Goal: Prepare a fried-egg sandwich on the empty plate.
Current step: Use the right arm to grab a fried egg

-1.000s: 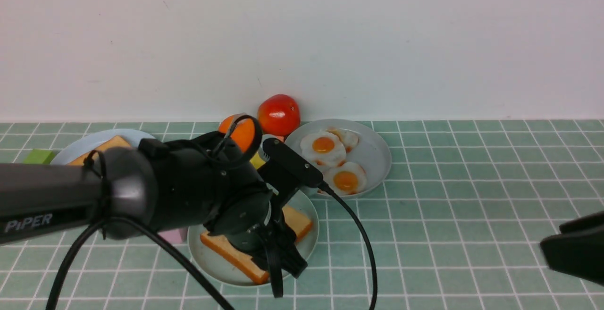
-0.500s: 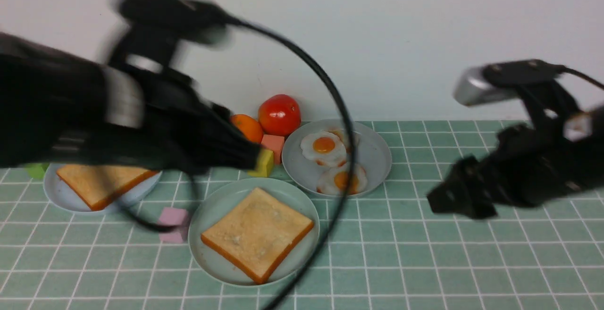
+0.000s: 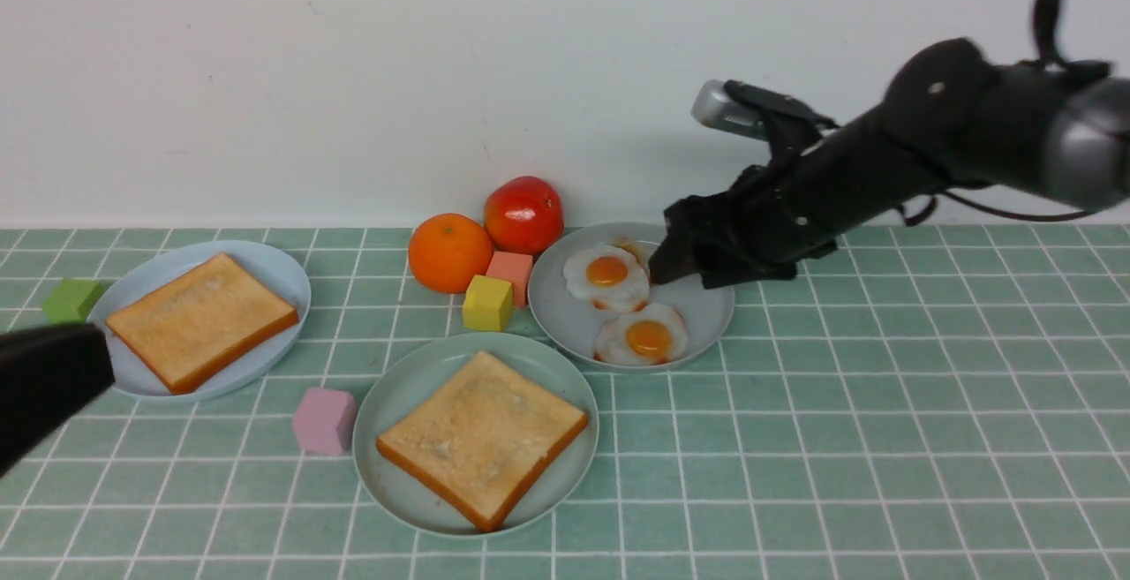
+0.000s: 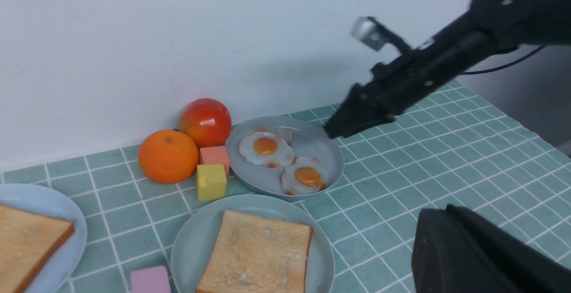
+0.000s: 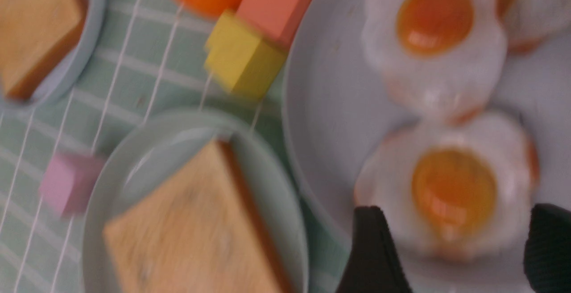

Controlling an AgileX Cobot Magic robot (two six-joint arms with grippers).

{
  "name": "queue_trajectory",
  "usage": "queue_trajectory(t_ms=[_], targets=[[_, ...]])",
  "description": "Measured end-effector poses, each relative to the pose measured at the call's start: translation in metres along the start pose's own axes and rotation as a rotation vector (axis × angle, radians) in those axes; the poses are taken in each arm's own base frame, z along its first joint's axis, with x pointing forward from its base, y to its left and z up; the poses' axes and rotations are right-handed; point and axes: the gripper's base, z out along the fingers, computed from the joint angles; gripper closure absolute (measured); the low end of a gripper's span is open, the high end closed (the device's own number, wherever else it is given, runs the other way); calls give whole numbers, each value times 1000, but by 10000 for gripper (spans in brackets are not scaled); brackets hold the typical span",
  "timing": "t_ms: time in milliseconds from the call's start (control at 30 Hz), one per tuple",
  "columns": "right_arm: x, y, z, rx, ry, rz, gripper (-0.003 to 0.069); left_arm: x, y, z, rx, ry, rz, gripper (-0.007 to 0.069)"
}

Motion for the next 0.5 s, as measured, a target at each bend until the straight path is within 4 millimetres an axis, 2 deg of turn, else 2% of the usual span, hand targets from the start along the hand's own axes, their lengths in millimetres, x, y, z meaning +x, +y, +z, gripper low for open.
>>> queue_trajectory(t_ms=[133,167,200,500], targets=[[-11,-17,29,-15,-8,43,207,3,0,6,2,11,-8,638],[-12,-17,30,-18,-13,43,207,3,0,7,2,12,-8,638],[-14,-25,43,-22,-12,59,207,3,-1,10,2,18,-10,638],[-21,-43,78,-32,-44,103,207,5,-1,16,-1,38,-20,638]])
